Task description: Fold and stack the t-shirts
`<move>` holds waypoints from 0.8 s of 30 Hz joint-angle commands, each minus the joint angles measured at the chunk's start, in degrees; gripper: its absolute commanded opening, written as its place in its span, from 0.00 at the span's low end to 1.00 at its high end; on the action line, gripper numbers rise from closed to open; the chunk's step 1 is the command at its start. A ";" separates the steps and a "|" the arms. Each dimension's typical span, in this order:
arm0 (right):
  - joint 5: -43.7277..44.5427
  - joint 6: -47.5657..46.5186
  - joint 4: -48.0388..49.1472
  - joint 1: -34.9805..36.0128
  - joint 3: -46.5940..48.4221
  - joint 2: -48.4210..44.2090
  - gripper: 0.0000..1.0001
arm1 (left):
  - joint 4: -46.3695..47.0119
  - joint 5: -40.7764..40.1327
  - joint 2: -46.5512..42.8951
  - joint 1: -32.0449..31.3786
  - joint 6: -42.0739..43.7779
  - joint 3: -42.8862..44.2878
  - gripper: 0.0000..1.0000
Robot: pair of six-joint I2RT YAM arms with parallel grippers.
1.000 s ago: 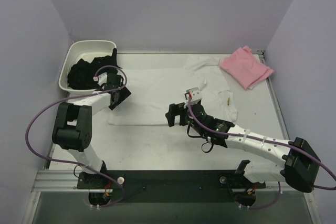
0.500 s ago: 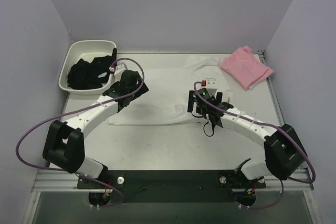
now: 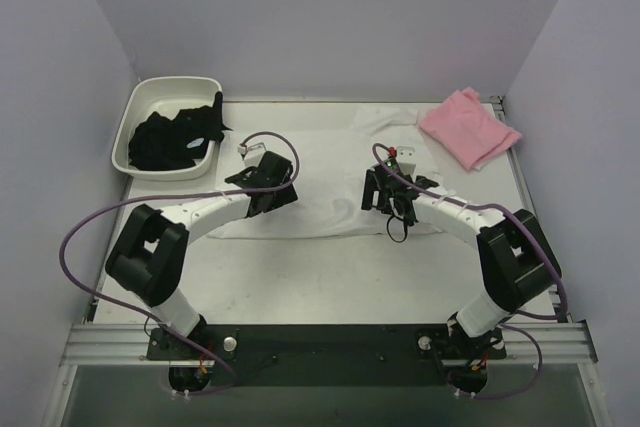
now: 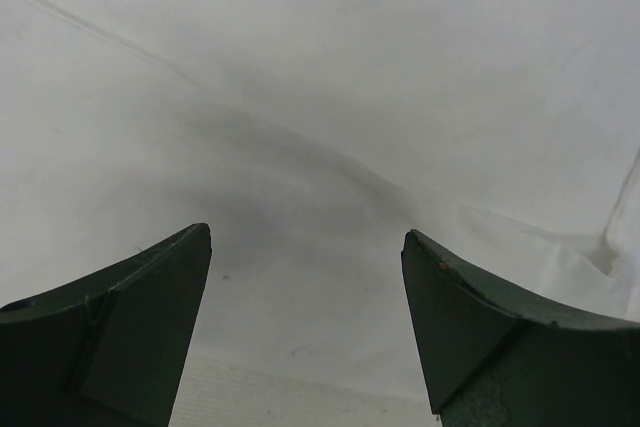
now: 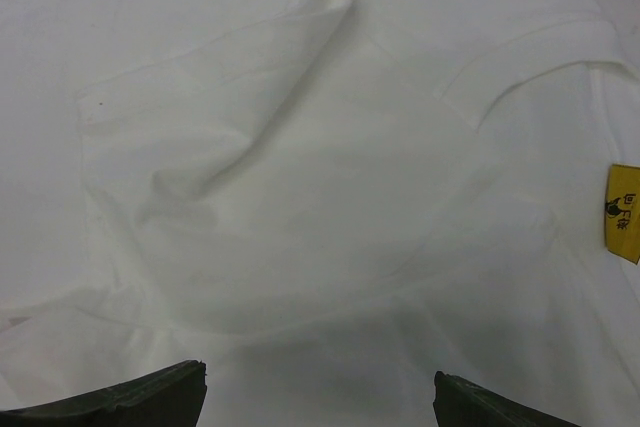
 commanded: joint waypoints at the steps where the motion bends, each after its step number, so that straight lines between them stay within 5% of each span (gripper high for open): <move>1: -0.74 0.90 -2.10 -0.75 1.21 0.53 0.98 | -4.41 -2.71 4.51 -1.06 2.10 5.89 0.87; 24: -2.06 3.27 -4.30 -2.51 -5.64 3.87 0.99 | -7.41 -4.39 3.64 -1.94 0.44 -6.93 0.87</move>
